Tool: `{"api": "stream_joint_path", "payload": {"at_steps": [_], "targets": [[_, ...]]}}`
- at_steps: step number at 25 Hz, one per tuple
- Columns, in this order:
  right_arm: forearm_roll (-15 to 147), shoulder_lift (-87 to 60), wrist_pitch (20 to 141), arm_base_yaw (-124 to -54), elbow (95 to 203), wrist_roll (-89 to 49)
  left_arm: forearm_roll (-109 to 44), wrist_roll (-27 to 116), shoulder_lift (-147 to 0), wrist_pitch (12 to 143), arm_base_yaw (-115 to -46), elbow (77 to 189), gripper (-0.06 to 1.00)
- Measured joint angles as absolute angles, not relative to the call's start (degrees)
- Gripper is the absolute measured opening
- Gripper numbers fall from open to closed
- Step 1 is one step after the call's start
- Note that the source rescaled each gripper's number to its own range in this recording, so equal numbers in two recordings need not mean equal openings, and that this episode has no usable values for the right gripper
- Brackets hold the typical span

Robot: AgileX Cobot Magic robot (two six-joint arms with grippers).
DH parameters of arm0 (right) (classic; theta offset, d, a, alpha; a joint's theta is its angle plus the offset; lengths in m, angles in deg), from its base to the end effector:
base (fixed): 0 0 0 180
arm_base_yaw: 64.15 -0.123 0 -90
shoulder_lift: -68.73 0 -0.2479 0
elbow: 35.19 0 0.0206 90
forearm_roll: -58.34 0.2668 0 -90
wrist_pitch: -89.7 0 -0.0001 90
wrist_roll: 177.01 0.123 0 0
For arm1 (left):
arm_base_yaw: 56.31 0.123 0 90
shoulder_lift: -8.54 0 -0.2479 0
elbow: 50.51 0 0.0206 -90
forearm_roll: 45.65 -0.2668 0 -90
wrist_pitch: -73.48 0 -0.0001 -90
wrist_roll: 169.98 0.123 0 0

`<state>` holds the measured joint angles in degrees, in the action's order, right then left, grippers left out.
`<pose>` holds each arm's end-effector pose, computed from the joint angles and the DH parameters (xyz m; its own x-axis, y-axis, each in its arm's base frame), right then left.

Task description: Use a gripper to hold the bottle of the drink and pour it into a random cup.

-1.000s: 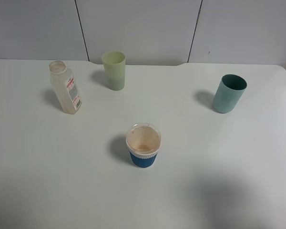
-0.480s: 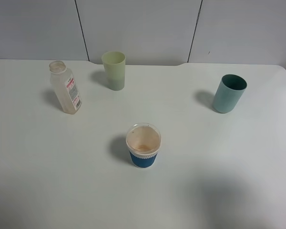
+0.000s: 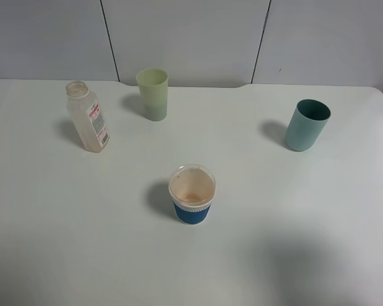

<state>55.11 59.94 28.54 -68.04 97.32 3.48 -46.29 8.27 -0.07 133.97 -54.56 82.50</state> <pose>0.0748 -0.0010 0.2695 -0.4586 -0.0499 -0.8872 -0.0326 0.9987 -0.0393 0.0737 0.0034 0.2737 -0.4384 -0.0384 -0.8979 -0.0503 0.9986 -0.0182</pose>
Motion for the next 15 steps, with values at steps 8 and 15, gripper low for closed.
{"api": "stream_joint_path", "payload": {"at_steps": [8,15], "targets": [[55.1,59.9,28.5,-68.0,97.3,3.5,-46.3,8.3,-0.1,134.0,-54.6,82.5,0.98],[55.1,59.9,28.5,-68.0,97.3,3.5,-46.3,8.3,-0.1,134.0,-54.6,82.5,0.98]]}}
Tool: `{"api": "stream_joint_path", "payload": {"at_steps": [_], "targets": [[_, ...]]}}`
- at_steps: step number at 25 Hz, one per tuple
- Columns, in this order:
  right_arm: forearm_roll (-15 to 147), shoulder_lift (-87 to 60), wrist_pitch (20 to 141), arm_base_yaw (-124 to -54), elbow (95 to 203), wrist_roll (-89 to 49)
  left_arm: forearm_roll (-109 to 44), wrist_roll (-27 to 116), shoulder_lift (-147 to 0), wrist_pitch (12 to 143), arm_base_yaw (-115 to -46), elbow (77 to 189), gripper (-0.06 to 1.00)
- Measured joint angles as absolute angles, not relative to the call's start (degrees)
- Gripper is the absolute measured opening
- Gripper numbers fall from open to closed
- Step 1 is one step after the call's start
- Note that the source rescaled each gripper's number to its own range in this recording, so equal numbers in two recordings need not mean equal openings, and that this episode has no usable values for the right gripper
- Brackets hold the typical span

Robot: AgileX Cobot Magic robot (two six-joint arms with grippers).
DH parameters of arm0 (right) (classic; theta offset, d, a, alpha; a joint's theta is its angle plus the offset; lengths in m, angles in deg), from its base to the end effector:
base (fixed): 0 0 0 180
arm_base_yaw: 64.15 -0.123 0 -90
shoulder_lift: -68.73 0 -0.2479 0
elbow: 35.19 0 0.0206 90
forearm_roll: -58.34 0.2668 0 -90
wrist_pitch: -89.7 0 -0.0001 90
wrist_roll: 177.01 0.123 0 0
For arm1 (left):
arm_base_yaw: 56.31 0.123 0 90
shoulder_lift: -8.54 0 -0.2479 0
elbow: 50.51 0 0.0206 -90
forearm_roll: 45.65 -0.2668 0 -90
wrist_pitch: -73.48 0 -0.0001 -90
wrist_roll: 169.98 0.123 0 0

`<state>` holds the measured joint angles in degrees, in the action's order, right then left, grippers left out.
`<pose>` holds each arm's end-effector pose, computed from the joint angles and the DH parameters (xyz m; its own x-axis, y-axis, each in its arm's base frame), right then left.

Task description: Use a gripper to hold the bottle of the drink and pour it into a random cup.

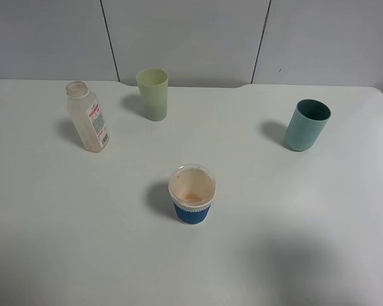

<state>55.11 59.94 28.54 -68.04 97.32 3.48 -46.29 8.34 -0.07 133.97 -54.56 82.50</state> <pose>0.0748 -0.0010 0.2695 -0.4586 -0.0499 -0.8872 -0.0326 0.9987 -0.0393 0.0737 0.0034 0.2737 -0.4385 -0.0372 -0.8980 -0.0497 0.9986 -0.0171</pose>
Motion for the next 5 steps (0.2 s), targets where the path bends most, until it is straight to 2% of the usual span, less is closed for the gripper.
{"api": "stream_joint_path", "payload": {"at_steps": [5], "targets": [[55.1,59.9,28.5,-68.0,97.3,3.5,-46.3,8.3,-0.1,133.9,-54.6,82.5,0.98]]}}
